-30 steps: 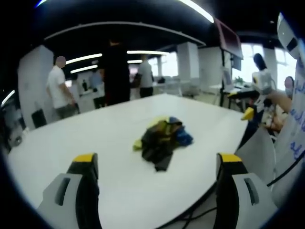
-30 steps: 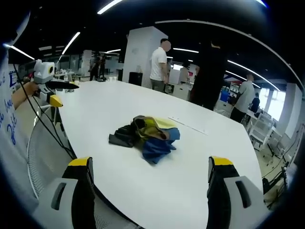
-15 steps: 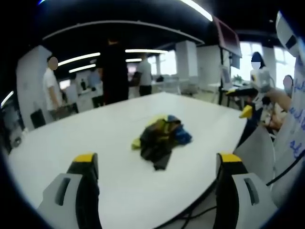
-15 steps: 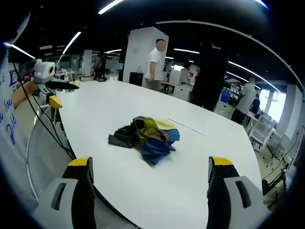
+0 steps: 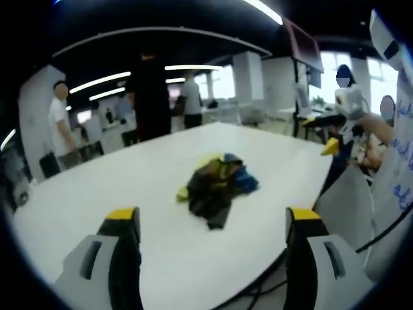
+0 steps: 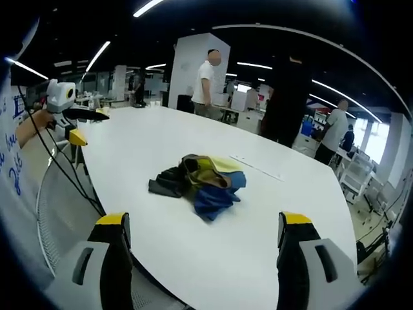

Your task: Fold the garment on the visible template until the final outline fits inside the template.

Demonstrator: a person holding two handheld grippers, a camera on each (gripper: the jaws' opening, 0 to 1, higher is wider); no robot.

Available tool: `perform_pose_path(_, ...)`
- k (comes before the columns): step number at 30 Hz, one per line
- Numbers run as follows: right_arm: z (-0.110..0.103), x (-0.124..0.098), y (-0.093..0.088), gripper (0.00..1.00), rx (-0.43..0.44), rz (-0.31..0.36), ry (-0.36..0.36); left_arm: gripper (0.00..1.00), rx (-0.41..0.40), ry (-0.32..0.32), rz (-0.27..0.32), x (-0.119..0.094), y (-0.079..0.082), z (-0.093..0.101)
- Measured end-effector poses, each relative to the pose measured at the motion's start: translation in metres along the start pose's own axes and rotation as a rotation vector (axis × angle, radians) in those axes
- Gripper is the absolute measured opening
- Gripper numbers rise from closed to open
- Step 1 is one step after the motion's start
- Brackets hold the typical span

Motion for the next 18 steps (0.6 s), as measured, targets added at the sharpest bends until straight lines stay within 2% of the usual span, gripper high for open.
perform_pose_path(9, 0.003, 0.005, -0.001, 0.90, -0.006, -0.008, 0.007, 0.78, 0.050, -0.011, -0.003, 0.009, 0.003, 0.000)
perform_pose_path(18, 0.007, 0.010, -0.001, 0.82, -0.026, -0.009, 0.016, 0.70, 0.096, -0.049, -0.003, 0.022, 0.006, -0.003)
Point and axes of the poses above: the point that each gripper's makers call its tool centre point, and the gripper's own axes: x roughly forward along the fingers, z roughly to its right, y roughly out of its top, the point moved 9 cm from there along -x, roughly backward along the fingers, and after that the axes turned 2 degrees about -x, right-handed, at the moved point
